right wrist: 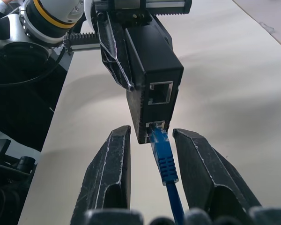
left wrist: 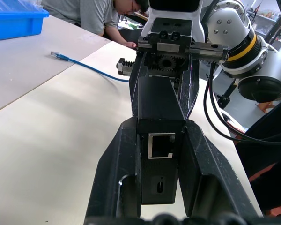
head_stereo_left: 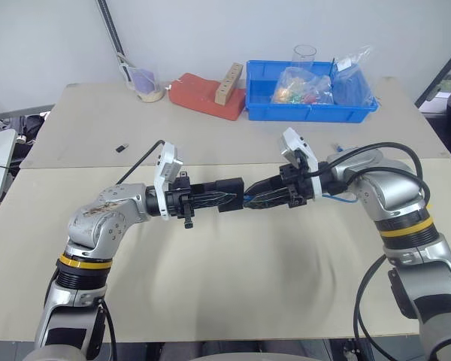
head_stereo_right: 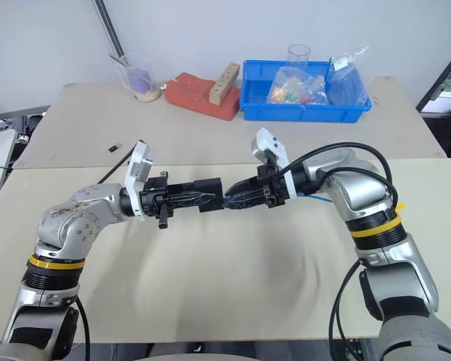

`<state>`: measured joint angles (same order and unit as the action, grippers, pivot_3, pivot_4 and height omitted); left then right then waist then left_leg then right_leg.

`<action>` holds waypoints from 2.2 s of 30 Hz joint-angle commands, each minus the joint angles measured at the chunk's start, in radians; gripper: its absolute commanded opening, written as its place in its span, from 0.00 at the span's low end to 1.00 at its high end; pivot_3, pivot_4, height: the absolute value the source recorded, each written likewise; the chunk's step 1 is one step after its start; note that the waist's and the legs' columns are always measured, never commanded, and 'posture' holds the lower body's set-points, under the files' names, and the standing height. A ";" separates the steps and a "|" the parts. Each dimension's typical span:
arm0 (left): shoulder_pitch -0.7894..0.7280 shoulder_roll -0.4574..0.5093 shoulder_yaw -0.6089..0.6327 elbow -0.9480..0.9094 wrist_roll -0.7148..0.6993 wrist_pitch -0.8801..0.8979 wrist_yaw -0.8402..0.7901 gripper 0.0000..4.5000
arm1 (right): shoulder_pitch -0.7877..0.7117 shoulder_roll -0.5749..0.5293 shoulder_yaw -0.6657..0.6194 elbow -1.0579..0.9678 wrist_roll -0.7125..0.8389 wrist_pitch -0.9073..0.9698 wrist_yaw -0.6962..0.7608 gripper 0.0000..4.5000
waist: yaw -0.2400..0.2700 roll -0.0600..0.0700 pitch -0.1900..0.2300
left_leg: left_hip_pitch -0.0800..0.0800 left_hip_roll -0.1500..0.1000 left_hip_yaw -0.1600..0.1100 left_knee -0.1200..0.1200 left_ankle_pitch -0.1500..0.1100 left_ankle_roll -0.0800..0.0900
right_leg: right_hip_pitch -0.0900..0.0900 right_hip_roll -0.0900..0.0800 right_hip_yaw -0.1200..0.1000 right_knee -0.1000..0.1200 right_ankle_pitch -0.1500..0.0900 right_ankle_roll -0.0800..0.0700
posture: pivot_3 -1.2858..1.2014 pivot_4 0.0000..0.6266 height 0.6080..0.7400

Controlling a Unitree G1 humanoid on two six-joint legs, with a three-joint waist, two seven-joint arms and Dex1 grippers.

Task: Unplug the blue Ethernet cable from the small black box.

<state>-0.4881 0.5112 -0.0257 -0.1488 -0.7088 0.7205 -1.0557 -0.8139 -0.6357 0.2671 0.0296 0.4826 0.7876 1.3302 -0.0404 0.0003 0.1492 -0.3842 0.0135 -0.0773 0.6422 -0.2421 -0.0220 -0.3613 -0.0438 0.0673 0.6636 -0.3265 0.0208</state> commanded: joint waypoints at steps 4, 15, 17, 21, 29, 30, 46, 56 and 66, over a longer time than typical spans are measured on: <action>-0.005 -0.001 0.002 -0.037 -0.012 -0.010 -0.007 0.12 | -0.026 -0.004 -0.004 0.007 -0.016 -0.019 0.018 0.37 | 0.000 0.000 0.000 | 0.000 0.000 0.000 0.000 0.000 0.000 | 0.000 0.000 0.000 0.000 0.000 0.000 | 0.52 0.24 1.00; 0.000 0.004 0.003 -0.050 -0.025 0.004 -0.014 0.12 | -0.047 -0.001 -0.008 0.050 -0.036 -0.029 0.060 0.02 | 0.000 0.000 0.000 | 0.000 0.000 0.000 0.000 0.000 0.000 | 0.000 0.000 0.000 0.000 0.000 0.000 | 0.52 0.24 1.00; 0.001 0.007 0.000 -0.055 -0.028 0.010 -0.018 0.12 | -0.051 0.000 -0.009 0.055 -0.038 -0.031 0.067 0.02 | -0.001 0.000 0.000 | 0.000 0.000 0.000 0.000 0.000 0.000 | 0.000 0.000 0.000 0.000 0.000 0.000 | 0.52 0.24 1.00; 0.008 0.013 -0.003 -0.057 -0.024 0.008 -0.027 0.12 | -0.056 -0.004 -0.012 0.054 -0.032 -0.026 0.076 0.02 | -0.001 0.000 0.000 | 0.000 0.000 0.000 0.000 0.000 0.000 | 0.000 0.000 0.000 0.000 0.000 0.000 | 0.52 0.24 1.00; 0.002 0.008 -0.011 -0.042 -0.012 -0.003 -0.038 0.12 | -0.048 -0.025 -0.009 0.022 -0.023 -0.009 0.102 0.02 | 0.000 0.000 0.000 | 0.000 0.000 0.000 0.000 0.000 0.000 | 0.000 0.000 0.000 0.000 0.000 0.000 | 0.52 0.24 1.00; 0.003 0.008 -0.013 -0.043 -0.012 -0.003 -0.039 0.12 | -0.049 -0.026 -0.010 0.019 -0.020 -0.005 0.104 0.02 | 0.000 0.000 0.000 | 0.000 0.000 0.000 0.000 0.000 0.000 | 0.000 0.000 0.000 0.000 0.000 0.000 | 0.52 0.24 1.00; 0.025 0.012 -0.019 -0.059 -0.010 -0.007 -0.044 0.12 | -0.056 -0.027 0.007 0.015 -0.023 -0.009 0.126 0.44 | 0.000 0.000 0.000 | 0.000 0.000 0.000 0.000 0.000 0.000 | 0.000 0.000 0.000 0.000 0.000 0.000 | 0.52 0.24 1.00; 0.019 0.013 -0.019 -0.051 -0.009 -0.011 -0.045 0.12 | -0.052 -0.030 0.015 0.007 -0.023 -0.013 0.138 0.44 | 0.000 0.000 0.000 | 0.000 0.000 0.000 0.000 0.000 0.000 | 0.000 0.000 0.000 0.000 0.000 0.000 | 0.52 0.24 1.00; 0.019 0.015 -0.019 -0.054 -0.018 0.000 -0.054 0.12 | -0.033 -0.030 0.026 0.016 -0.045 -0.042 0.137 0.44 | 0.000 0.000 0.000 | 0.000 0.000 0.000 0.000 0.000 0.000 | 0.000 0.000 0.000 0.000 0.000 0.000 | 0.52 0.24 1.00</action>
<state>-0.4589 0.5185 -0.0522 -0.1792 -0.7087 0.7244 -1.0973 -0.8435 -0.6613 0.3022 0.0669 0.4337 0.7666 1.4576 -0.0405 0.0002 0.1493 -0.3843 0.0137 -0.0774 0.6422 -0.2421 -0.0220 -0.3616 -0.0437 0.0670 0.6634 -0.3265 0.0209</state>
